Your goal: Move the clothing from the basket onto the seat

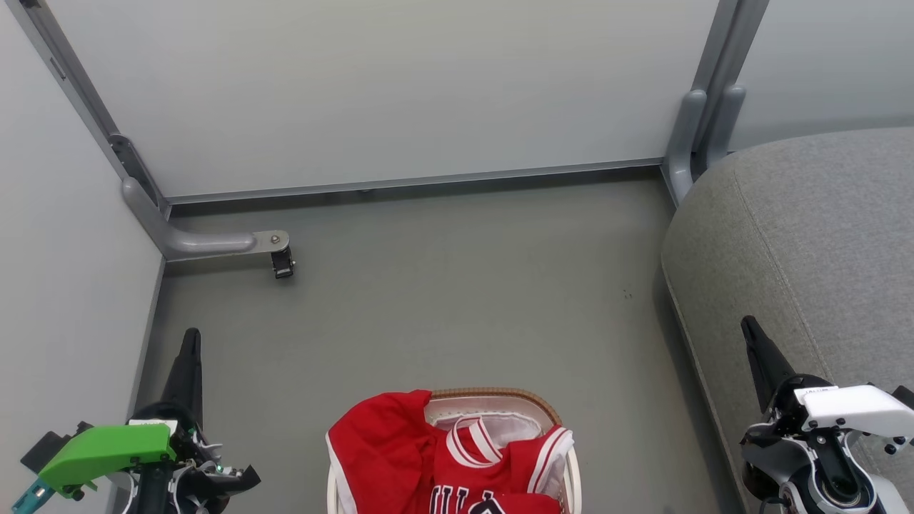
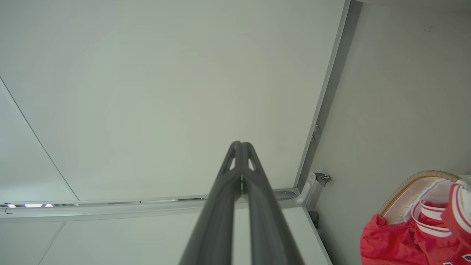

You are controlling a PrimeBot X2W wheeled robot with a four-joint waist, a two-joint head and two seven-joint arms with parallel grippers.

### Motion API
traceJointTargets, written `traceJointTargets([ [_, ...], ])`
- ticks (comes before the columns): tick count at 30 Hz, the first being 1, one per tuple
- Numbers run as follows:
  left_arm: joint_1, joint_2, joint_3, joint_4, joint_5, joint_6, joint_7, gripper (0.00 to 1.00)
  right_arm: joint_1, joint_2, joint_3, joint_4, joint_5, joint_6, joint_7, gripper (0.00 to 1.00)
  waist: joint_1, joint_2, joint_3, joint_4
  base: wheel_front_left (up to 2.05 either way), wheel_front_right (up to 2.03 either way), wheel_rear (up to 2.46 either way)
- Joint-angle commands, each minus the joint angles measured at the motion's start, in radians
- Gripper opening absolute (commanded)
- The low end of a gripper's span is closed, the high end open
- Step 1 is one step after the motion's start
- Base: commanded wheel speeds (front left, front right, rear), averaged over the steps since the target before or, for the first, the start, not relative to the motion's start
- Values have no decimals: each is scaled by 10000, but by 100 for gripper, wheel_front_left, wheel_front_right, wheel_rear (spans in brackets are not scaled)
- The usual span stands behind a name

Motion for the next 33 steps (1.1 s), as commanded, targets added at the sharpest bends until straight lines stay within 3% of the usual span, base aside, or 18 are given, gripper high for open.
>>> traceJointTargets([
  [1, -113, 58, 18, -14, -31, -41, 22, 0, 116, -59, -16, -26, 43, 0, 25, 0, 0, 0, 0, 0, 0, 0, 0],
  [16, -113, 58, 18, -14, -31, -41, 22, 0, 117, -59, -16, -26, 43, 0, 25, 0, 0, 0, 0, 0, 0, 0, 0],
  [17, 10, -5, 0, 27, 1, 2, -3, 100, 3, 7, 2, 32, -3, 0, 0, 100, 0, 0, 0, 0, 0, 0, 0],
  [24, 59, 58, -134, 377, 309, 11, -243, 100, 8, -10, 156, 240, -234, -2, -191, 100, 0, 0, 14, 1, 0, 0, 0],
  [33, -132, 269, -261, 514, 2188, 7, -687, 100, -299, -300, 564, 464, -1547, -1, -678, 100, 0, 0, 45, 0, 0, 0, 0],
])
